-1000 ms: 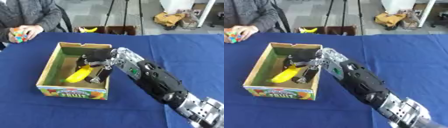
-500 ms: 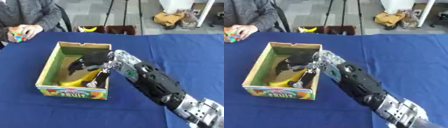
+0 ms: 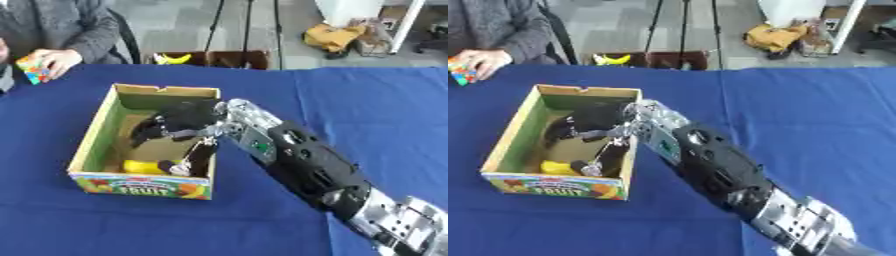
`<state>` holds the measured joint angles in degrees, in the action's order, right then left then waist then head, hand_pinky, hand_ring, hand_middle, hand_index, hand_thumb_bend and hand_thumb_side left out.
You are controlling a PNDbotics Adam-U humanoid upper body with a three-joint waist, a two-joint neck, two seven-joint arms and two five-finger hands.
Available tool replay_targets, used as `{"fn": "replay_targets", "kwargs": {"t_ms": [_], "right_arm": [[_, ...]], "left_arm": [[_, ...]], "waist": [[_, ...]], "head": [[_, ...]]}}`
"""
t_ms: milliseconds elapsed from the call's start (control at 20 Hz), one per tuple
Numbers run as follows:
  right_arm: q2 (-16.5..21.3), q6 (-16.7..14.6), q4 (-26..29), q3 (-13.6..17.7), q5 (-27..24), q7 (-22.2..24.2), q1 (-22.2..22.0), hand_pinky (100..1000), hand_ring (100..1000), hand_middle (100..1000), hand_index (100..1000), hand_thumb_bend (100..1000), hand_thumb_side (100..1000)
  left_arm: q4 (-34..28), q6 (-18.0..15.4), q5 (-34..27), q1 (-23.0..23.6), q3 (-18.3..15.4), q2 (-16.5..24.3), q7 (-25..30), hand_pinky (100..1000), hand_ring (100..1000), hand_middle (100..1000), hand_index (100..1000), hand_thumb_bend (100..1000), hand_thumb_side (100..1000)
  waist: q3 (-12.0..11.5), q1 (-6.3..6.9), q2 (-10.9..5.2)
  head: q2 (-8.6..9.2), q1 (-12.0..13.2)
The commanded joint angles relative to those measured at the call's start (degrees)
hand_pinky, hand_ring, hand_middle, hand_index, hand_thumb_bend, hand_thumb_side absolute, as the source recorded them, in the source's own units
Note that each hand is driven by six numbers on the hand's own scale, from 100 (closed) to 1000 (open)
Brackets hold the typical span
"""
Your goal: Pick up objects on the table and place them in the box.
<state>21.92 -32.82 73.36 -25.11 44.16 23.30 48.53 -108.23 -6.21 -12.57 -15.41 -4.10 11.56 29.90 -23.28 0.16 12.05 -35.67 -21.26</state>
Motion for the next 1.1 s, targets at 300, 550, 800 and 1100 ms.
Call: {"fn": "replay_targets", "kwargs": {"t_ms": [300, 550, 800, 1100], "right_arm": [[3.07, 6.96, 5.6, 3.47, -6.9, -8.61, 0.94, 799, 794, 822, 887, 100, 203], [5.83, 14.54, 9.01, 6.66, -20.51, -10.66, -1.11, 748, 740, 778, 863, 100, 505], [11.07, 21.18, 19.31, 10.4, -36.11, -11.72, -5.79, 732, 725, 760, 851, 100, 473], [13.93, 26.18, 30.9, 14.46, -46.41, -14.28, -15.89, 713, 705, 741, 843, 100, 534]], "left_arm": [[-1.14, 0.0, 0.36, -0.24, -0.96, 0.94, -0.58, 576, 573, 591, 751, 140, 1000], [-0.95, 0.02, 0.94, 0.31, -1.87, 1.24, -1.43, 576, 572, 590, 751, 142, 1000], [-0.61, 0.1, 1.86, 0.65, -3.09, 1.68, -2.58, 575, 572, 590, 750, 143, 1000], [0.51, 0.24, 3.13, 0.97, -4.75, 2.26, -4.52, 573, 572, 590, 750, 144, 1000]], "waist": [[2.03, 0.11, -0.87], [4.84, 0.13, -1.17], [8.57, -0.05, -1.11], [13.67, 0.24, -0.94]], "head": [[0.19, 1.84], [0.23, 4.41], [0.41, 7.37], [0.66, 11.78]]}}
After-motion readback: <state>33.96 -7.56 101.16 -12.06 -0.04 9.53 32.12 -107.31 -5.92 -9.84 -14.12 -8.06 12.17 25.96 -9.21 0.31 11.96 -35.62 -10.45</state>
